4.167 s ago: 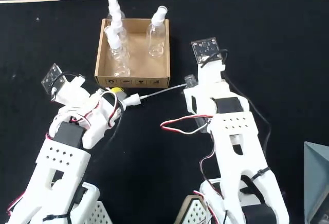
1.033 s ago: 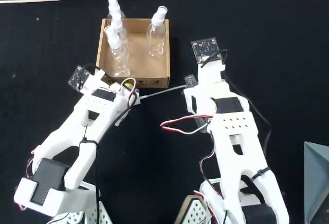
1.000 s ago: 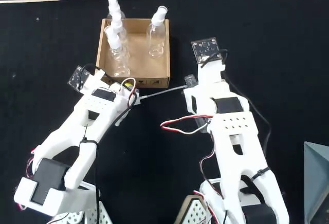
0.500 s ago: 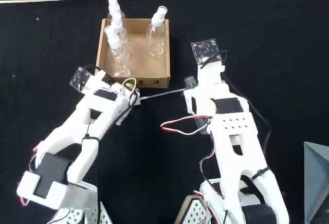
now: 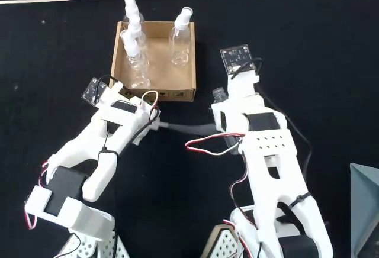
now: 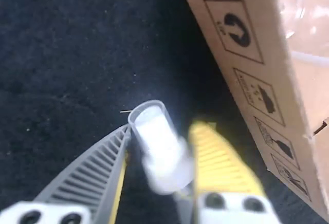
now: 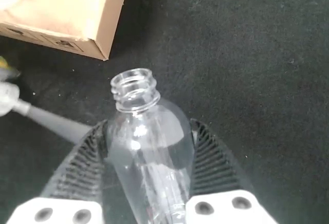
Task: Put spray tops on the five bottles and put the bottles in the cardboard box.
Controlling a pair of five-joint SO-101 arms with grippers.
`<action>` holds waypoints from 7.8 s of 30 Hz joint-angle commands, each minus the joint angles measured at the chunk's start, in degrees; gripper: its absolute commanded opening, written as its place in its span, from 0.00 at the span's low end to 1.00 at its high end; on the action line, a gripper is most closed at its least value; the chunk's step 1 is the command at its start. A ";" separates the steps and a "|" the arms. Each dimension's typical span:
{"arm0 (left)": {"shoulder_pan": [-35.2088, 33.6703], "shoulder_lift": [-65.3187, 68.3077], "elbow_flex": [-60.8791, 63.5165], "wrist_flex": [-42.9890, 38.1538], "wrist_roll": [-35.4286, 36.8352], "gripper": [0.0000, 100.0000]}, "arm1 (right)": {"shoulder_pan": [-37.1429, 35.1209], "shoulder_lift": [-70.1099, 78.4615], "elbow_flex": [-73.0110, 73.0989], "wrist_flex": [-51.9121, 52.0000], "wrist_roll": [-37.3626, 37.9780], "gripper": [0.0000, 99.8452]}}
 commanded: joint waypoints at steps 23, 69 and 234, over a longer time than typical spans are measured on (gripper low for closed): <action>-1.89 -9.14 -0.13 7.03 0.09 0.03 | 1.49 -2.51 -0.57 -1.67 0.26 0.01; -10.33 -48.00 16.92 4.84 -7.03 0.03 | -1.67 -11.65 1.45 3.52 0.53 0.01; -18.86 -88.26 26.59 -4.04 -1.85 0.03 | -18.55 -37.76 19.56 -1.85 15.91 0.01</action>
